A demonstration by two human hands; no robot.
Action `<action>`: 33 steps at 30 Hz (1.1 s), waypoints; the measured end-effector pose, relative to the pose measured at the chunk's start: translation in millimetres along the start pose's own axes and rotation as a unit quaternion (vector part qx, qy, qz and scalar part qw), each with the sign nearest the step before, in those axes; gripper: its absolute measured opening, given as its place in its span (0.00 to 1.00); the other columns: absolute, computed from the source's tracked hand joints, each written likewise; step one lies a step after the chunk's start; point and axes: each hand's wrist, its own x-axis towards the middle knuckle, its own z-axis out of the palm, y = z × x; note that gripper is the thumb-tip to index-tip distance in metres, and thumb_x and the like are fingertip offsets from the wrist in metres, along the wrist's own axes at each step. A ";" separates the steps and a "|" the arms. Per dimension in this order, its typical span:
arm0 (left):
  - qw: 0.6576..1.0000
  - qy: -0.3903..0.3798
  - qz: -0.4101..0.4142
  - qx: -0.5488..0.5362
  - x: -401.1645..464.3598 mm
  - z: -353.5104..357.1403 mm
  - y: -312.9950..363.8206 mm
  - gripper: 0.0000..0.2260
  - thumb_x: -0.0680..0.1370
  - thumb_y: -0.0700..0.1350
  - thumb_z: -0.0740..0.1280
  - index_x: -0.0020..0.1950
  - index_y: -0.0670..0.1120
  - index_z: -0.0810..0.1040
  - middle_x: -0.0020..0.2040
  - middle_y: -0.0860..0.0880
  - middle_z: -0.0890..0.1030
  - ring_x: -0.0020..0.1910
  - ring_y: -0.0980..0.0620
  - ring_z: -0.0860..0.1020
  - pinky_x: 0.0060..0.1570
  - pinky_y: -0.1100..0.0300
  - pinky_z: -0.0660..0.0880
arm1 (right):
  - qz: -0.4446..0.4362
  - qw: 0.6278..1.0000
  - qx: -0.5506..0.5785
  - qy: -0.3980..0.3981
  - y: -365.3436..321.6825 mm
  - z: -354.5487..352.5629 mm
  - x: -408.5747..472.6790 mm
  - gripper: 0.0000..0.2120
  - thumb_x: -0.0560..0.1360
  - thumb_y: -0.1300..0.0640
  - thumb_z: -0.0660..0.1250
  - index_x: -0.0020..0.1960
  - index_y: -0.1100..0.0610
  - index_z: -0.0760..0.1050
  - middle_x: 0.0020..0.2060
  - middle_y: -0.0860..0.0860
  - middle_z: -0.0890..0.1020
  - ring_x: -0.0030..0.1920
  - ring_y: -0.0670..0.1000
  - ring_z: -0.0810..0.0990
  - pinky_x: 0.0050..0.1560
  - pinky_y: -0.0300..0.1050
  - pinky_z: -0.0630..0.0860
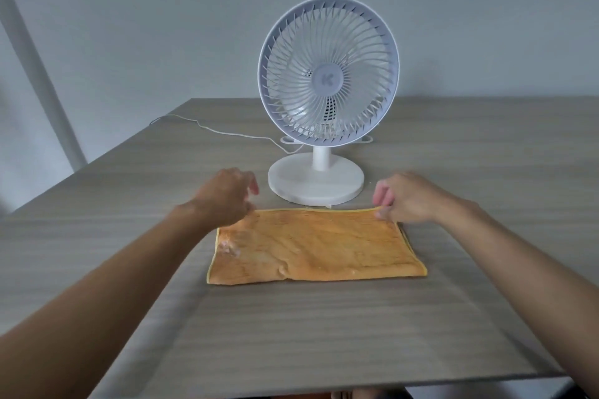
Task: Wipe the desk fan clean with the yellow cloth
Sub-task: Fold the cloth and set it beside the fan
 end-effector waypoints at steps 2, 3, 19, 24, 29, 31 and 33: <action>0.996 0.045 0.053 0.050 -11.0 2.6 11.1 0.16 0.74 0.47 0.74 0.59 0.47 0.77 0.55 0.47 0.77 0.58 0.47 0.75 0.58 0.53 0.73 | -0.022 0.998 -0.022 0.052 -1.0 1.5 -7.5 0.15 0.68 0.49 0.75 0.52 0.50 0.77 0.48 0.46 0.81 0.49 0.46 0.77 0.50 0.41 0.73; 0.993 0.058 0.094 0.036 -19.7 2.1 16.6 0.15 0.73 0.51 0.74 0.56 0.48 0.78 0.53 0.49 0.78 0.55 0.49 0.76 0.55 0.54 0.74 | -0.047 0.996 -0.003 0.075 -1.2 0.2 -15.6 0.15 0.66 0.45 0.75 0.50 0.47 0.77 0.46 0.43 0.81 0.47 0.42 0.77 0.47 0.37 0.74; 0.962 -0.018 0.271 -0.026 -99.9 15.4 88.6 0.32 0.62 0.74 0.70 0.59 0.56 0.77 0.52 0.57 0.74 0.55 0.57 0.72 0.55 0.63 0.70 | -0.172 0.976 0.030 -0.132 -14.6 -22.7 -104.6 0.20 0.54 0.29 0.75 0.40 0.39 0.82 0.38 0.38 0.79 0.38 0.40 0.78 0.34 0.31 0.70; 0.946 0.013 0.319 -0.061 -120.4 38.9 149.3 0.34 0.59 0.73 0.72 0.56 0.52 0.76 0.52 0.55 0.76 0.54 0.53 0.74 0.60 0.56 0.72 | -0.174 0.967 -0.002 -0.184 -12.3 -30.1 -119.5 0.29 0.48 0.23 0.71 0.45 0.36 0.81 0.41 0.39 0.79 0.43 0.41 0.78 0.37 0.35 0.74; 0.945 0.030 0.322 -0.051 -137.2 33.0 149.5 0.22 0.67 0.66 0.73 0.52 0.54 0.80 0.48 0.54 0.78 0.53 0.50 0.76 0.55 0.55 0.72 | -0.202 0.967 -0.020 -0.154 0.8 -22.2 -146.0 0.35 0.42 0.23 0.72 0.46 0.33 0.71 0.49 0.35 0.72 0.52 0.35 0.72 0.44 0.27 0.67; 0.936 0.026 0.346 -0.050 -144.8 27.9 145.3 0.16 0.70 0.62 0.72 0.51 0.54 0.81 0.47 0.54 0.78 0.52 0.51 0.75 0.52 0.56 0.72 | -0.228 0.965 -0.020 -0.125 0.5 -15.8 -155.3 0.34 0.43 0.23 0.72 0.45 0.31 0.69 0.51 0.34 0.70 0.55 0.35 0.71 0.47 0.25 0.67; 0.929 0.007 0.365 -0.062 -150.7 19.9 137.6 0.11 0.73 0.58 0.72 0.49 0.53 0.82 0.46 0.55 0.79 0.50 0.53 0.76 0.46 0.60 0.69 | -0.254 0.964 -0.018 -0.081 -4.3 -8.9 -163.3 0.31 0.46 0.22 0.71 0.45 0.31 0.71 0.51 0.33 0.69 0.56 0.37 0.71 0.50 0.28 0.68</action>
